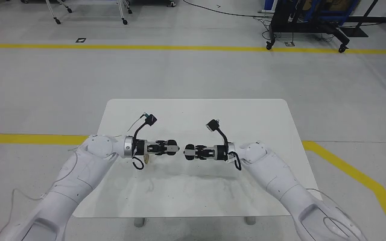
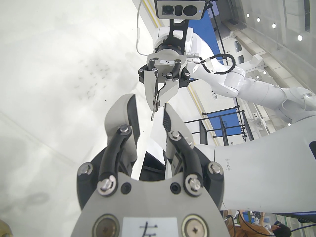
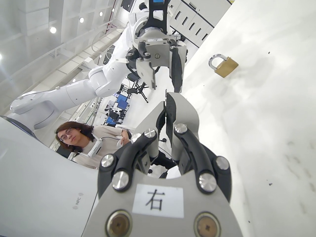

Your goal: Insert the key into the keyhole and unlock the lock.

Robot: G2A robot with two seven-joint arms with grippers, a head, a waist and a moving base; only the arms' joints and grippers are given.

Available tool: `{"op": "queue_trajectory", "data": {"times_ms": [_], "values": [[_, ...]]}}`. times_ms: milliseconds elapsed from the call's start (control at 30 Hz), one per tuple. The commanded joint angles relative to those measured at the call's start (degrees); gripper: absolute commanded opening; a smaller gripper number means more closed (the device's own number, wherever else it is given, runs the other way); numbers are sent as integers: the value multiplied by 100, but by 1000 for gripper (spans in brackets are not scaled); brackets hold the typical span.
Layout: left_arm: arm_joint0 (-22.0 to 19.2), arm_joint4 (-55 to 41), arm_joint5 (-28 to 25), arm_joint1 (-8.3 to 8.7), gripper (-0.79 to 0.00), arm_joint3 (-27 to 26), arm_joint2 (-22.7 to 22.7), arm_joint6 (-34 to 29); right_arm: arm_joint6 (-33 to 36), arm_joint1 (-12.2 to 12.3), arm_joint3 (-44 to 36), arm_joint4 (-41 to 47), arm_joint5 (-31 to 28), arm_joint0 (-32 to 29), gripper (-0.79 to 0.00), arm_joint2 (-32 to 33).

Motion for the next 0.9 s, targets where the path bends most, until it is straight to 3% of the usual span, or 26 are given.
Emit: {"op": "queue_trajectory", "data": {"times_ms": [0, 167, 267, 600, 733, 867], "values": [[16, -78, -83, 37, 0, -6, -57, 84, -211, 53, 6, -4, -212, -74, -785, 121], [123, 31, -376, 179, 0, -110, -282, 377, -941, 356, -164, -86, -942, -496, -785, 611], [196, -35, -491, 241, 0, -168, -441, 494, -941, 562, -520, 100, -942, -820, -785, 1045], [196, -35, -491, 241, 0, -168, -441, 494, -941, 584, -570, 127, -942, -864, -785, 1094], [421, 1233, -564, 326, 0, -378, -680, 1379, -941, 584, -570, 127, -942, -864, -785, 1094], [1035, 2808, -397, 649, 0, -937, -1483, 1996, -941, 584, -570, 127, -942, -864, -785, 1094]]}}
